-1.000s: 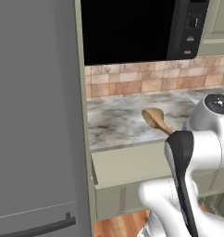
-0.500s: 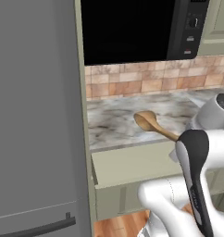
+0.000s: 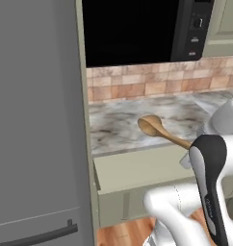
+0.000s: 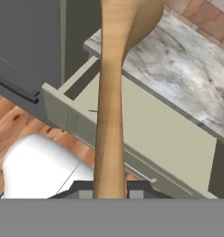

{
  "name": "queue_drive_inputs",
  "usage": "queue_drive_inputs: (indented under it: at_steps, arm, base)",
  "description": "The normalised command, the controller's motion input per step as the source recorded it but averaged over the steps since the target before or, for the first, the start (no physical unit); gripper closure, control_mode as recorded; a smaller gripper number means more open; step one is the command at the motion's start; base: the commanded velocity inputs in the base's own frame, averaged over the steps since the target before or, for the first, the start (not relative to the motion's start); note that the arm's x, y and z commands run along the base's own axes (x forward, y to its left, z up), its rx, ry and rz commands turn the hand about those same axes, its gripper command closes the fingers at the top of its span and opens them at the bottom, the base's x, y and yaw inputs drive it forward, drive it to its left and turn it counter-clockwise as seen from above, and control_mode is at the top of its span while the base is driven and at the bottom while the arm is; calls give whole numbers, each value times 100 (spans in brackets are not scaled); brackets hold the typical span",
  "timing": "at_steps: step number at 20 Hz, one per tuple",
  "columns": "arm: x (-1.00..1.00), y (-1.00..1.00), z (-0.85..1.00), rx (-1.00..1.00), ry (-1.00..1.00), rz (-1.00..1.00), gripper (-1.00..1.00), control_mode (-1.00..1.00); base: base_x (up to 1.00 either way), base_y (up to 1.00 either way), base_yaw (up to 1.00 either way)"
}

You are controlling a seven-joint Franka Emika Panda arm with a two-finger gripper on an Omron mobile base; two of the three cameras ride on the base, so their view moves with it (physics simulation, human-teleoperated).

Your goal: Organize the utensils by type. Pick up the wooden spoons from the counter and place them in the open cabinet. Then pick up the metallic utensils from the counter and place them in the open drawer.

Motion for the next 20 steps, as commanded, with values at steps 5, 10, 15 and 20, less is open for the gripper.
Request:
queue_drive_inputs:
  at_steps: [5, 10, 15, 20]
  arm:
    - [0, 0, 0, 0, 0, 0, 100, 100]
    - [0, 0, 0, 0, 0, 0, 100, 100]
    - [0, 0, 0, 0, 0, 0, 100, 100]
    - [0, 0, 0, 0, 0, 0, 100, 100]
  base:
    - [-18, 0, -25]
    - [-31, -6, -51]
    - [-43, -9, -62]
    - [-46, -17, -58]
